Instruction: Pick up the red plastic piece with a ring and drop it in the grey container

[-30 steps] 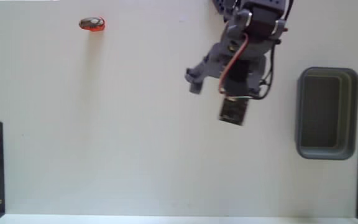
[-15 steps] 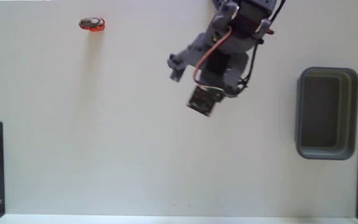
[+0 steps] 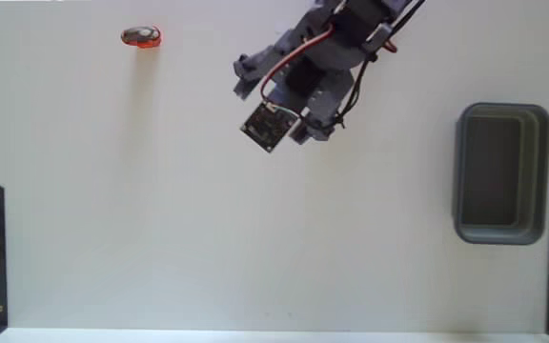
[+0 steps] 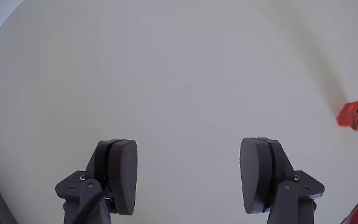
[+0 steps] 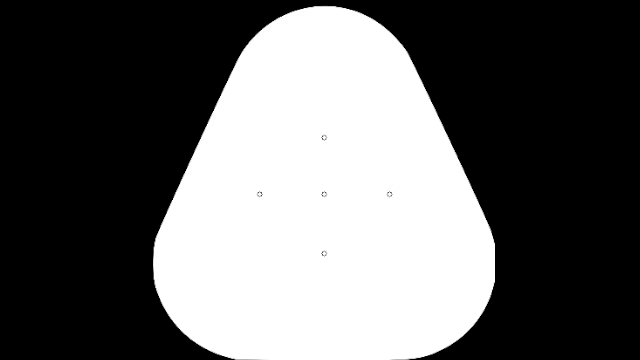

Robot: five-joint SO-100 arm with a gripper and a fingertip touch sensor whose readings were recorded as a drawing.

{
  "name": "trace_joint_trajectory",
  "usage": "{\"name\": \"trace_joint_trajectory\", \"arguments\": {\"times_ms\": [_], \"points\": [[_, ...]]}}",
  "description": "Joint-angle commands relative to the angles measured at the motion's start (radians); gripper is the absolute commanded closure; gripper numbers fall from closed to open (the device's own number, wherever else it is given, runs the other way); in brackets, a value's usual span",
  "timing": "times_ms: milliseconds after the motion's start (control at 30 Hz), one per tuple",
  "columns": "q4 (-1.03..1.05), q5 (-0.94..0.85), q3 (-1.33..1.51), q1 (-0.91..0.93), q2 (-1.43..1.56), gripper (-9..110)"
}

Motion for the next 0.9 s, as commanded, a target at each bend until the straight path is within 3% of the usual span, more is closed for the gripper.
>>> {"name": "trace_joint_trajectory", "arguments": {"times_ms": [0,867], "points": [[-0.004,0.005,0.002,0.069,0.034,-9],[-0.004,0.005,0.002,0.416,0.034,-9]]}}
